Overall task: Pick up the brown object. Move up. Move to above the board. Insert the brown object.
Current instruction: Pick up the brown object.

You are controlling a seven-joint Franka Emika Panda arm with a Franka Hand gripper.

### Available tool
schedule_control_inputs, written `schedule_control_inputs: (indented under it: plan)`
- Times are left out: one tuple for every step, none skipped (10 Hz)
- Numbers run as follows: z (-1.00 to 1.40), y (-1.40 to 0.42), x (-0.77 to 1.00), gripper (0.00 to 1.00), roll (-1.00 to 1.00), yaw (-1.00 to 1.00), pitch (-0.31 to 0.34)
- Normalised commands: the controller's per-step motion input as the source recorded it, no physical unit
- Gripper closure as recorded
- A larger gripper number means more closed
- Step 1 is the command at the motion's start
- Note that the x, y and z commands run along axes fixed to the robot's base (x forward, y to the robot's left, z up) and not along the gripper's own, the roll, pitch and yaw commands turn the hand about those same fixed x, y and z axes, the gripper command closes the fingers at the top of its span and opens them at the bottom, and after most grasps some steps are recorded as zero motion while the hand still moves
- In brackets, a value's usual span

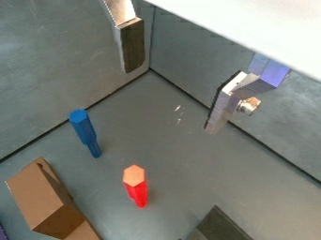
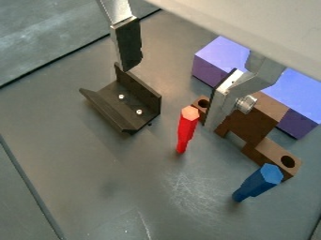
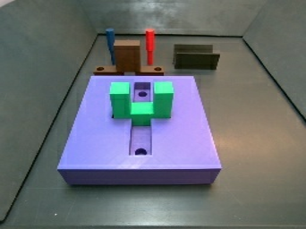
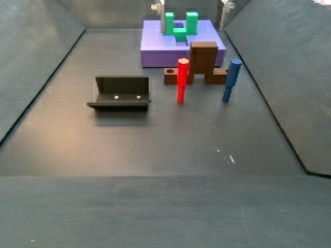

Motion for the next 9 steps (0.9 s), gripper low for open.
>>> schedule_control_inputs:
  plan:
    - [0.09,-0.52,-0.35,0.00,0.08,0.09,-0.073]
    - [0.09,-0.74,-0.38,0.00,0.12,0.28,-0.103]
    - [0.09,-0.75,-0.38,0.00,0.10,0.29,-0.106]
    - [0.07,-0.76,-0.36,0.00,0.15,0.25,-0.093]
    - [0.00,-0.81,-0.22,0.00,0.25,0.13,-0.074]
    - [-0.37,-0.80,0.22,0.00,0.34,-0.07,0.000]
    - [-0.59,-0.65,0.19,0.00,0.23,-0.28,0.000]
    - [-0.60,-0.55,0.02,0.00,0.14,-0.25,-0.050]
    - [-0.52,-0.44,-0.04,0.00,0.12,-0.15,-0.073]
